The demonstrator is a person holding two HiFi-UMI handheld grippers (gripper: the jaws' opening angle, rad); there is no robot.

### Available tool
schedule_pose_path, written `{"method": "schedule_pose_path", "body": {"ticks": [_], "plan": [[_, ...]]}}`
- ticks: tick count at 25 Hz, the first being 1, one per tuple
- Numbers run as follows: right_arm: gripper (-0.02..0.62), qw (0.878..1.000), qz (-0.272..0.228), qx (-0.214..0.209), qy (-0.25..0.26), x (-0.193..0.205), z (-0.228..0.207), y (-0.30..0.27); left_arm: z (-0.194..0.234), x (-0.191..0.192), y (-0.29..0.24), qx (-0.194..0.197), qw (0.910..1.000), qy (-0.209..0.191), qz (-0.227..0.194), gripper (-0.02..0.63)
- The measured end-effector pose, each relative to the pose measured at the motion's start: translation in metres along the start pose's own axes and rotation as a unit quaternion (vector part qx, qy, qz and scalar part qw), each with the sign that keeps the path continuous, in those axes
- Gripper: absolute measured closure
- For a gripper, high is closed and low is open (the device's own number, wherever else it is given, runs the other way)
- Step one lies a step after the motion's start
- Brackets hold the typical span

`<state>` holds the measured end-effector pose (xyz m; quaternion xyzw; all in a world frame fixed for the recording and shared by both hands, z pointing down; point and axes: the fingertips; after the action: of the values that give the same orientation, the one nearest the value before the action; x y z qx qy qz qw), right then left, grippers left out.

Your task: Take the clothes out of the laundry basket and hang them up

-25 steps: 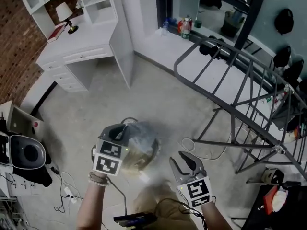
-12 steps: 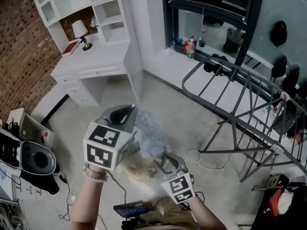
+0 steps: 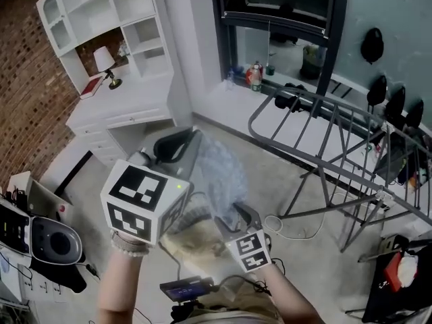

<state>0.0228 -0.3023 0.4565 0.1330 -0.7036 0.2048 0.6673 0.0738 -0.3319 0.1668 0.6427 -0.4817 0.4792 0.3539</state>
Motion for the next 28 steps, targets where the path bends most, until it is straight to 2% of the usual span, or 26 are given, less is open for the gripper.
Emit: {"method": "schedule_pose_path", "body": {"ticks": [2, 3, 4, 6, 9, 13, 17, 22, 28], "plan": [[0.352, 1.000, -0.010, 0.002, -0.018, -0.005, -0.002, 0.004, 0.001, -0.005, 0.002, 0.006, 0.9999, -0.004, -0.008, 0.601], [0.385, 1.000, -0.014, 0.005, -0.024, -0.007, -0.003, 0.005, 0.001, -0.006, 0.004, 0.009, 0.9999, -0.003, -0.011, 0.601], [0.465, 0.999, -0.018, 0.009, -0.027, -0.008, -0.003, 0.006, 0.002, -0.007, 0.005, 0.012, 0.9998, -0.002, -0.015, 0.601], [0.505, 0.999, -0.023, 0.021, -0.025, -0.008, -0.004, 0.009, 0.002, -0.006, 0.007, 0.019, 0.9996, -0.005, -0.019, 0.601], [0.512, 0.998, -0.026, 0.063, -0.011, -0.009, -0.016, 0.023, 0.004, 0.005, 0.012, 0.025, 0.9995, -0.012, -0.014, 0.601], [0.515, 0.989, -0.021, 0.145, 0.016, -0.021, -0.047, 0.064, 0.016, 0.024, 0.022, 0.024, 0.9997, -0.008, -0.006, 0.601], [0.522, 0.972, -0.017, 0.230, 0.051, -0.044, -0.083, 0.117, 0.012, 0.042, 0.022, 0.049, 0.9987, 0.011, -0.006, 0.601], [0.540, 0.940, -0.031, 0.326, 0.098, -0.087, -0.117, 0.190, -0.016, 0.055, 0.012, 0.096, 0.9951, 0.022, -0.010, 0.601], [0.558, 0.908, -0.016, 0.390, 0.152, -0.122, -0.139, 0.253, -0.057, 0.051, -0.010, 0.149, 0.9880, 0.026, -0.033, 0.601]]}}
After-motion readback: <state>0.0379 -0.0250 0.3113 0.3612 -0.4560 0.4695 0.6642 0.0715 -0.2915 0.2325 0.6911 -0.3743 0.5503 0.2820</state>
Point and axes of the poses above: the fingertips, and each gripper's own axes: y backward along the fingers, z to its left, x out of its underside, and after that the axes turned 14 degrees about -z, right-handed
